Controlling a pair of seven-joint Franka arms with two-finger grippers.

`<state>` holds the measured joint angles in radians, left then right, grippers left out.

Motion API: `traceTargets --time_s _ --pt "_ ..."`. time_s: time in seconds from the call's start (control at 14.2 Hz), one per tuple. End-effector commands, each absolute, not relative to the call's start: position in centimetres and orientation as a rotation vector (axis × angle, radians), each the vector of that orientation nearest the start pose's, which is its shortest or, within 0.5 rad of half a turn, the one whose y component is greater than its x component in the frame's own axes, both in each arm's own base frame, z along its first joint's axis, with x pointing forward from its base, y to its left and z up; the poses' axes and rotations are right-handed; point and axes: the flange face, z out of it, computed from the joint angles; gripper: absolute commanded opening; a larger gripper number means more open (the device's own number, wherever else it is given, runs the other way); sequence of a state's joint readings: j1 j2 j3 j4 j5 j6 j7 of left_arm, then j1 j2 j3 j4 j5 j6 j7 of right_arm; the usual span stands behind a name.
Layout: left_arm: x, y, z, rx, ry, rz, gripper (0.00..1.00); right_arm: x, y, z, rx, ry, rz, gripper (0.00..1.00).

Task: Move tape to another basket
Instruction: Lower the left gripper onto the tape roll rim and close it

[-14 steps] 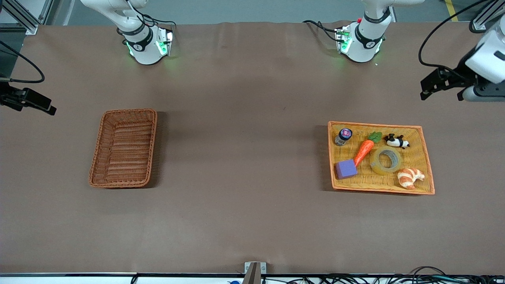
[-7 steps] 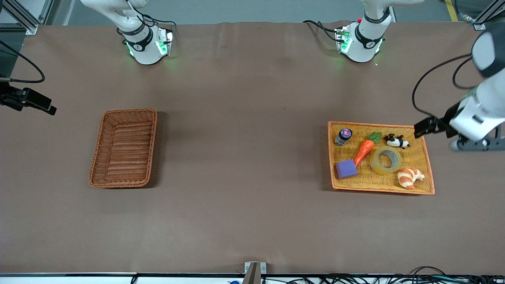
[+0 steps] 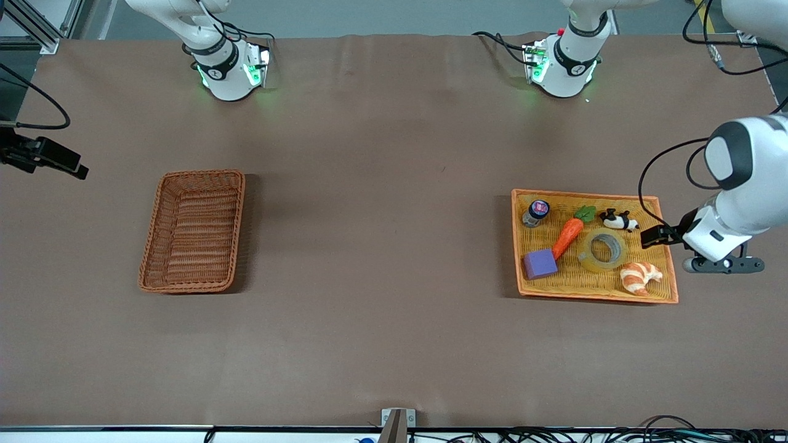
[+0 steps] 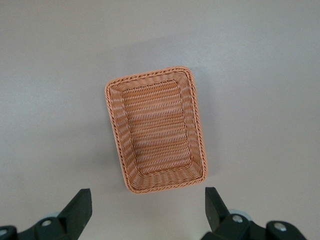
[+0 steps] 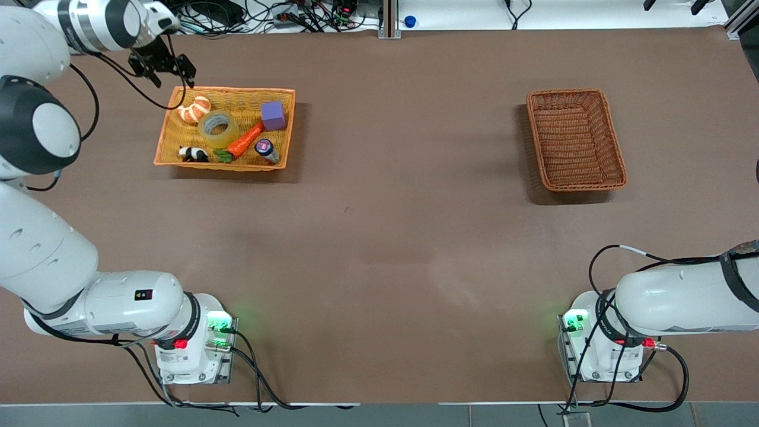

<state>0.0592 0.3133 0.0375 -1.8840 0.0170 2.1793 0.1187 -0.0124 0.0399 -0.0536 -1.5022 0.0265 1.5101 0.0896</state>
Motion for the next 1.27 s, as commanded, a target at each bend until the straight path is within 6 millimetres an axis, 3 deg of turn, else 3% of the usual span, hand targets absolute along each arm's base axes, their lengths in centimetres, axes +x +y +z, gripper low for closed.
traceTargets --time_s 0.0,0.21,0.49,0.77,0.91,1.06,1.2 --pt "61.8 5.7 30.2 -3.115 0.078 0.033 0.96 55.7 -3.3 63.4 -3.116 0.228 0.041 1.0" --pt "61.7 5.3 26.0 -3.119 0.091 0.075 0.82 55.7 -3.0 63.3 -3.116 0.226 0.051 1.0" --pt "61.2 4.5 23.0 -3.127 0.109 0.151 0.65 55.7 -3.0 63.5 -3.115 0.226 0.036 1.0" --pt "61.1 3.4 21.6 -3.135 0.14 0.186 0.16 55.7 -3.0 63.4 -3.115 0.226 0.041 1.0" --pt "61.7 3.1 23.0 -3.135 0.151 0.164 0.01 55.7 -3.0 63.4 -3.115 0.228 0.041 1.0" --pt "62.4 2.8 27.4 -3.131 0.156 0.131 0.0 55.7 -2.9 63.4 -3.115 0.223 0.041 1.0" --pt "63.6 0.4 32.6 -3.142 0.193 0.174 0.0 55.7 -2.8 63.4 -3.115 0.221 0.041 1.0"
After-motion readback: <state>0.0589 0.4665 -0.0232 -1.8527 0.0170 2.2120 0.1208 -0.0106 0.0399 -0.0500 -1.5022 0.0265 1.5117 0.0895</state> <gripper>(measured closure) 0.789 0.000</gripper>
